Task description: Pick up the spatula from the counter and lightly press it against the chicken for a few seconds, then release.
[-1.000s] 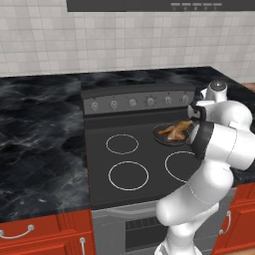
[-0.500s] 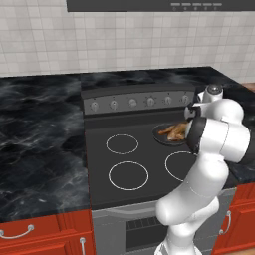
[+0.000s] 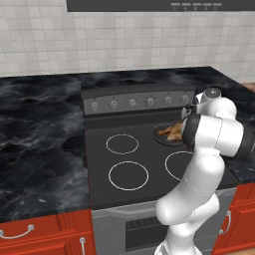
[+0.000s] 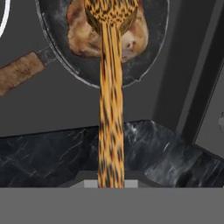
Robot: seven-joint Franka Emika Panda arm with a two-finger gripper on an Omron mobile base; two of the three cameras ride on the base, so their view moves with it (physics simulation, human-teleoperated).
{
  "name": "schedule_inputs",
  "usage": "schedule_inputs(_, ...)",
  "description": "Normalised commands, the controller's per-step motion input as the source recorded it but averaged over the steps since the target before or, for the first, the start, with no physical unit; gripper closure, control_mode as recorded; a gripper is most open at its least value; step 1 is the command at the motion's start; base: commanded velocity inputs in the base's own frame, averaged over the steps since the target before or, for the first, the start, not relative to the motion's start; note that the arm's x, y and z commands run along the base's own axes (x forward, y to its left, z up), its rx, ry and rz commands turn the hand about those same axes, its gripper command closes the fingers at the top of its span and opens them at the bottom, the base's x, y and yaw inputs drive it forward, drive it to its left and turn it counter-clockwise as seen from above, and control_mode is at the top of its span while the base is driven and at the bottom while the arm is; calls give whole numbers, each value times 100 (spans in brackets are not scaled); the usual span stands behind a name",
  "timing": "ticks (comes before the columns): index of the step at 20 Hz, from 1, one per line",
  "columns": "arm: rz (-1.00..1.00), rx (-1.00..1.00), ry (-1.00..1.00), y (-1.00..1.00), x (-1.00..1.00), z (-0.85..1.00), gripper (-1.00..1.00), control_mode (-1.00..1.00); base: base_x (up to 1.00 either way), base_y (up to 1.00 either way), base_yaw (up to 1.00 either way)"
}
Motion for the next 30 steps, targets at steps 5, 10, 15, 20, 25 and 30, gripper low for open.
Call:
schedule_inputs(5, 1, 0, -2, -6, 5, -10, 100, -100, 0, 0, 0)
schedule_inputs(10, 0, 0, 0, -17, 2, -1, 100, -100, 0, 0, 0)
schedule_inputs(15, 0, 0, 1, -5, 13, 0, 100, -100, 0, 0, 0)
schedule_inputs(20, 1, 0, 1, 0, 14, -10, 100, -100, 0, 0, 0)
schedule_inputs(25, 1, 0, 0, 0, 6, -21, 100, -100, 0, 0, 0)
schedule_inputs(30, 1, -2, 0, 0, 0, -30, 100, -100, 0, 0, 0)
